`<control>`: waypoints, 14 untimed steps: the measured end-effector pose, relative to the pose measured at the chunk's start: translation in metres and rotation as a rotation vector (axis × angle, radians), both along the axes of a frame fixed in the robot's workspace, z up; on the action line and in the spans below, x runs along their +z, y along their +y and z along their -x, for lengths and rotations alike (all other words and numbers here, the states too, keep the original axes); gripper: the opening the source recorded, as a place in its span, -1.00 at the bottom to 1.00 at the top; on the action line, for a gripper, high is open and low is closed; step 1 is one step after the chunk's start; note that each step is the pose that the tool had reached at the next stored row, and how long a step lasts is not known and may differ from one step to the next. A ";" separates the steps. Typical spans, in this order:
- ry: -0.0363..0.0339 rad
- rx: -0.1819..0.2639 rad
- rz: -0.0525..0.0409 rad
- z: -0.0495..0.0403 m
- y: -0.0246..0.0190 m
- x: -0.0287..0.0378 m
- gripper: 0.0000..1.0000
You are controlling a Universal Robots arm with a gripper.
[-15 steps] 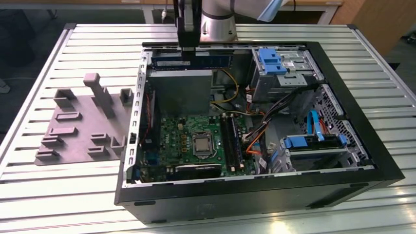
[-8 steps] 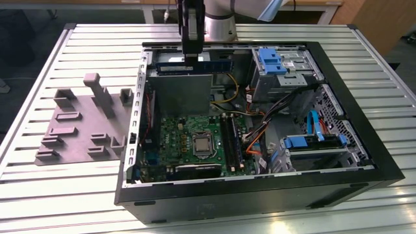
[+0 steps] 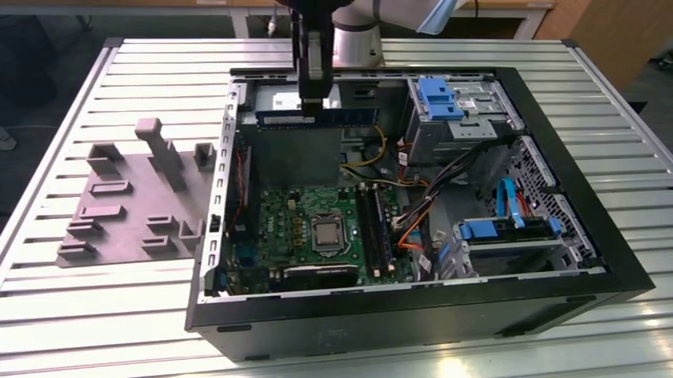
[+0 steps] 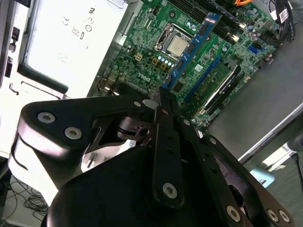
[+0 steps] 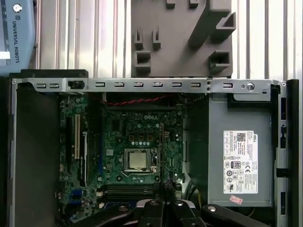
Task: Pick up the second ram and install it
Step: 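Pick up the second ram and move it above second insertion slot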
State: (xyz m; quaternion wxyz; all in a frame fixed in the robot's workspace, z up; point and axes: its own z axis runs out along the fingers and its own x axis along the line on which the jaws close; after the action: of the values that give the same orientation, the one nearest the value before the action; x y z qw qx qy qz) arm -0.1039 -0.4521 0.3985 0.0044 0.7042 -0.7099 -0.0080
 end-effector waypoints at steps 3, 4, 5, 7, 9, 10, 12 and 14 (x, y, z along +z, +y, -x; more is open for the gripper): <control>0.0005 0.000 0.0001 -0.0026 0.0000 -0.0046 -0.76; 0.0005 0.000 0.0000 -0.0035 0.0000 -0.0062 -0.76; 0.0005 0.000 0.0000 -0.0043 -0.0001 -0.0077 -0.76; 0.0006 0.000 0.0001 -0.0058 -0.0001 -0.0107 -0.76; 0.0007 0.000 0.0001 -0.0071 -0.0002 -0.0136 -0.76; 0.0007 0.000 0.0001 -0.0077 -0.0003 -0.0149 -0.76; 0.0008 0.000 0.0001 -0.0088 -0.0004 -0.0177 -0.76; 0.0008 0.000 0.0000 -0.0104 -0.0007 -0.0203 -0.76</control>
State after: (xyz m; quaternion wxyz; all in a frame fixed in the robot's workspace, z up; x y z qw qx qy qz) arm -0.0934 -0.4528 0.3782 0.0047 0.7042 -0.7099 -0.0083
